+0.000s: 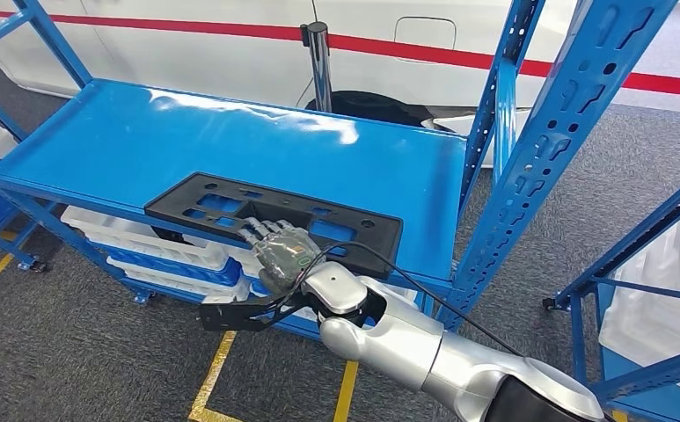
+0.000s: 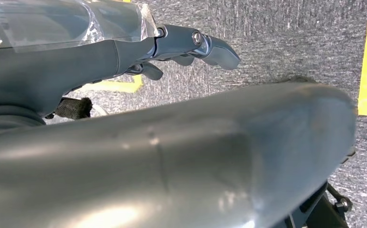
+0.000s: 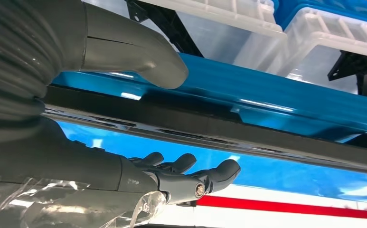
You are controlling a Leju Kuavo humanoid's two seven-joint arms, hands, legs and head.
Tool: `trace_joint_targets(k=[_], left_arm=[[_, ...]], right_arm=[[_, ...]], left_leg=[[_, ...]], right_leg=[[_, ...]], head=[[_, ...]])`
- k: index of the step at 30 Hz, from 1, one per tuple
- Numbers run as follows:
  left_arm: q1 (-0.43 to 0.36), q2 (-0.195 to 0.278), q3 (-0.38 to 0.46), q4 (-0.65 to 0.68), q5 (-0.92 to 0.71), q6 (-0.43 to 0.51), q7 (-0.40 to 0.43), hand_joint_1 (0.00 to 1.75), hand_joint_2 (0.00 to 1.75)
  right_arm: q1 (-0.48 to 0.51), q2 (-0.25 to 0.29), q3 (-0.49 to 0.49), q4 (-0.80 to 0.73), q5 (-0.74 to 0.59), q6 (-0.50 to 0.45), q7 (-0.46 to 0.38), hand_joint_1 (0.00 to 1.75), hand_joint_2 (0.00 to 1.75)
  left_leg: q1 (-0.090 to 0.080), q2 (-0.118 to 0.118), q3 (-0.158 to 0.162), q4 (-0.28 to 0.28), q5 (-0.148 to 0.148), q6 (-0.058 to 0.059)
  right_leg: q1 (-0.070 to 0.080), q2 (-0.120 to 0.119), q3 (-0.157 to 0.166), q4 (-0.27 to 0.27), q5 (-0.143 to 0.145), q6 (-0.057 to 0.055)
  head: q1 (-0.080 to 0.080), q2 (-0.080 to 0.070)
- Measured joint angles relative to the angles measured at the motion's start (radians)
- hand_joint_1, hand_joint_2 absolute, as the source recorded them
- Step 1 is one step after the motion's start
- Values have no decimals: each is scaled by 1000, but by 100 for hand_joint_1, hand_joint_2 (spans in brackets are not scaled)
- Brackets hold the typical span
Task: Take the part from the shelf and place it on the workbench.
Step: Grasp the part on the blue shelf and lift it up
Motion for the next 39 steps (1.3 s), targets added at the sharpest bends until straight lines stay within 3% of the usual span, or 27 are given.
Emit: trace_joint_targets(k=[14, 16, 19, 21, 23, 24, 25, 26, 28, 29, 30, 31, 32, 35, 37, 39], left_arm=[[6, 0, 0, 0, 3, 9, 0, 0, 0], [7, 1, 0, 0, 4, 9, 0, 0, 0], [8, 1, 1, 0, 4, 9, -1, 0, 0], [9, 1, 1, 0, 2, 9, -2, 0, 0], [9, 1, 1, 0, 1, 8, -2, 0, 0], [10, 1, 1, 0, 1, 7, -2, 0, 0], [11, 1, 1, 0, 1, 6, -2, 0, 0], [13, 1, 1, 0, 1, 5, -2, 0, 0], [15, 1, 1, 0, 1, 5, -2, 0, 0], [13, 4, 1, 0, 1, 5, -2, 0, 0], [12, 5, 1, 1, 2, 5, -2, 0, 0], [11, 6, 1, 1, 2, 5, -2, 0, 0], [10, 7, 1, 2, 2, 4, -2, 0, 0], [10, 5, 1, 1, 2, 4, -3, 0, 0], [8, 5, 1, 1, 1, 4, -3, 0, 0], [7, 5, 1, 1, -2, 5, -7, 0, 0]], right_arm=[[0, -1, 0, 1, -20, -35, 55, 0, 175], [1, -1, -1, 1, -20, -36, 58, 0, 175], [1, 1, -4, 2, -23, -36, 60, 0, 175], [1, 1, -6, 2, -27, -37, 61, 0, 175], [2, -1, -6, 3, -30, -37, 62, 0, 175], [4, -3, -6, 4, -31, -37, 62, 0, 175], [6, -5, -6, 5, -32, -37, 62, 0, 175], [8, -6, -6, 5, -32, -36, 62, 0, 175], [11, -7, -6, 6, -33, -36, 62, 0, 175], [10, -7, -6, 6, -34, -36, 61, 0, 175], [9, -6, -7, 5, -36, -36, 61, 0, 175], [8, -6, -7, 5, -38, -36, 61, 0, 175], [7, -6, -7, 5, -41, -35, 60, 0, 175], [5, -3, -7, 6, -46, -35, 60, 0, 175], [2, -2, -8, 6, -49, -36, 60, 0, 175], [2, -3, -7, 6, -52, -36, 60, 0, 175]], left_leg=[[0, 0, 0, 0, 0, 0], [-1, 0, -1, 3, -1, 5], [1, 1, 15, -27, 12, 22], [12, 5, 40, -64, 27, 27], [22, 7, 51, -74, 28, 24], [27, 6, 54, -73, 25, 20], [34, 5, 59, -72, 20, 13], [42, 4, 65, -70, 13, 4], [62, 2, 78, -57, -10, -21], [68, 2, 78, -45, -26, -36], [70, 1, 75, -34, -39, -47], [70, 1, 73, -29, -49, -56], [69, 0, 72, -29, -53, -60], [73, 8, 71, -8, -67, -61], [67, 18, 5, 117, -111, -57], [58, 21, -102, 282, -155, -52]], right_leg=[[0, 0, 0, 0, 0, 0], [-4, 0, 0, -2, 2, 4], [-4, 0, 4, -10, 4, 15], [-1, 1, -18, 43, -27, 23], [-11, 0, -81, 173, -84, 35], [-18, 0, -113, 232, -102, 44], [-27, -1, -131, 261, -102, 53], [-35, -2, -130, 251, -82, 64], [-54, -3, -74, 128, -10, 92], [-61, 0, -45, 68, 10, 102], [-65, 3, -26, 31, 16, 103], [-65, 7, -20, 20, 6, 97], [-62, 10, -22, 25, -5, 83], [-57, 9, -15, 30, -23, 54], [-56, 6, -3, 29, -33, 40], [-53, 5, 8, 29, -44, 31]], head=[[0, 0], [0, 0], [0, 0], [1, 0], [1, 0], [1, 0], [1, 0], [1, 0], [1, 0], [2, 0], [3, 0], [3, 0], [2, 0], [0, 0], [-1, 0], [-1, 0]])
